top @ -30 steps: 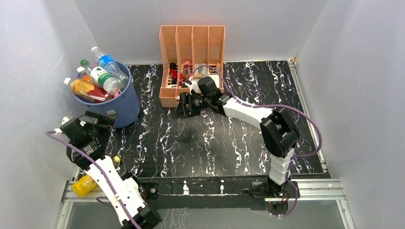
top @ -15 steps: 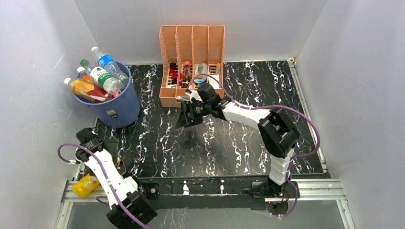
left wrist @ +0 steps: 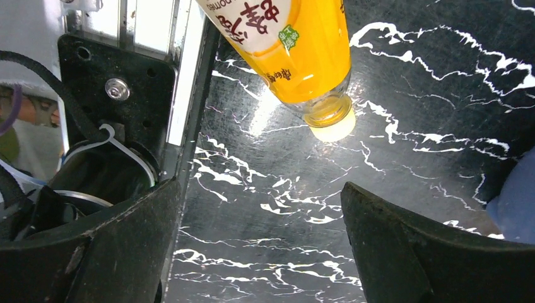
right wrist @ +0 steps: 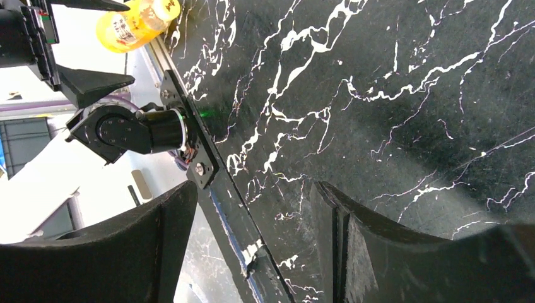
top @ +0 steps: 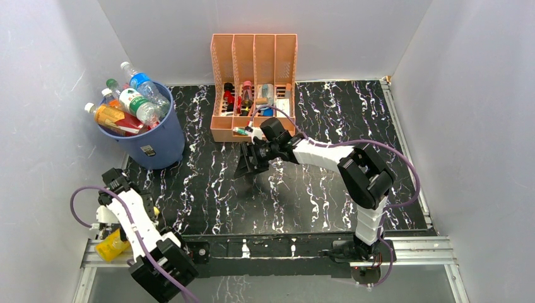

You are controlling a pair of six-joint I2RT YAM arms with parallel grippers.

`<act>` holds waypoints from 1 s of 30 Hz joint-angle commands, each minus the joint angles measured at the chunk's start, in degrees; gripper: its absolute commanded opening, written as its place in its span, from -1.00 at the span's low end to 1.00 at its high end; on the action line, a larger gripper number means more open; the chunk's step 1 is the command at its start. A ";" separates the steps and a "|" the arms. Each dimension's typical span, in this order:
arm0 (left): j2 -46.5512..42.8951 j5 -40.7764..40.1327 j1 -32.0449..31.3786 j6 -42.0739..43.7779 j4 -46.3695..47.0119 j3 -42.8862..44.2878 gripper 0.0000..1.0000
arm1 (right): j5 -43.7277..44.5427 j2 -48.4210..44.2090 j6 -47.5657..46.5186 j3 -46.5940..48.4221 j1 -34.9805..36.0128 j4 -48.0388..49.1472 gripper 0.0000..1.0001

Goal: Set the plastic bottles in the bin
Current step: Pick up the plastic bottle from the corner of the board.

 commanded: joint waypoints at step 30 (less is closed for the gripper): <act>16.00 -5.34 -0.17 -12.95 13.85 -5.19 0.47 | -3.18 0.53 -4.71 -1.06 -0.13 1.27 0.53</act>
